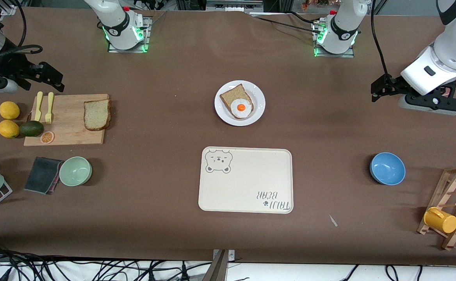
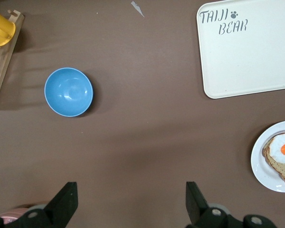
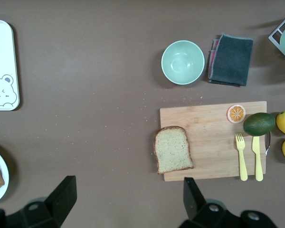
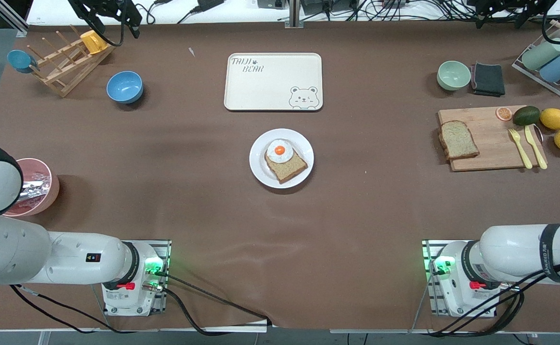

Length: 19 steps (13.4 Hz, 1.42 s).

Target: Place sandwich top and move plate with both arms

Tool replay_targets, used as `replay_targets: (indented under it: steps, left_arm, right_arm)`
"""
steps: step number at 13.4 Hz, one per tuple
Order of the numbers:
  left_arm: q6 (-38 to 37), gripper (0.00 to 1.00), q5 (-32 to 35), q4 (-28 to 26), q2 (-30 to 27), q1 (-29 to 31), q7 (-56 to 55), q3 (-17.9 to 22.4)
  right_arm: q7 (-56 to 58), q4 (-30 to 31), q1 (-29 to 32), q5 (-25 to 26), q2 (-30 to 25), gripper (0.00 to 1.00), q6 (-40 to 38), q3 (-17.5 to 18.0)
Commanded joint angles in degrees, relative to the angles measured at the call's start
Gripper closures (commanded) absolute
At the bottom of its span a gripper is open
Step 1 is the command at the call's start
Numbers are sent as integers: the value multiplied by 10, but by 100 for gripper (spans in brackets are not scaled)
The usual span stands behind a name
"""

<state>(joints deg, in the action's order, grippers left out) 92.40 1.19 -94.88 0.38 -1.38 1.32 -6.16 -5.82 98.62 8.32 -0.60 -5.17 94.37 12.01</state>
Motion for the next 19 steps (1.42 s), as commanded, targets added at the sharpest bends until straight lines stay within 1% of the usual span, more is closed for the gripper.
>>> replay_targets:
  steps: [1, 19]
  left_arm:
    - [-14, 0, -14, 15, 2, 5, 13, -1]
    - [-14, 0, -15, 15, 3, 8, 7, -1]
  right_arm:
    - [-9, -4, 6, -8, -2, 1, -3, 6]
    - [-11, -1, 10, -1, 10, 0, -8, 1]
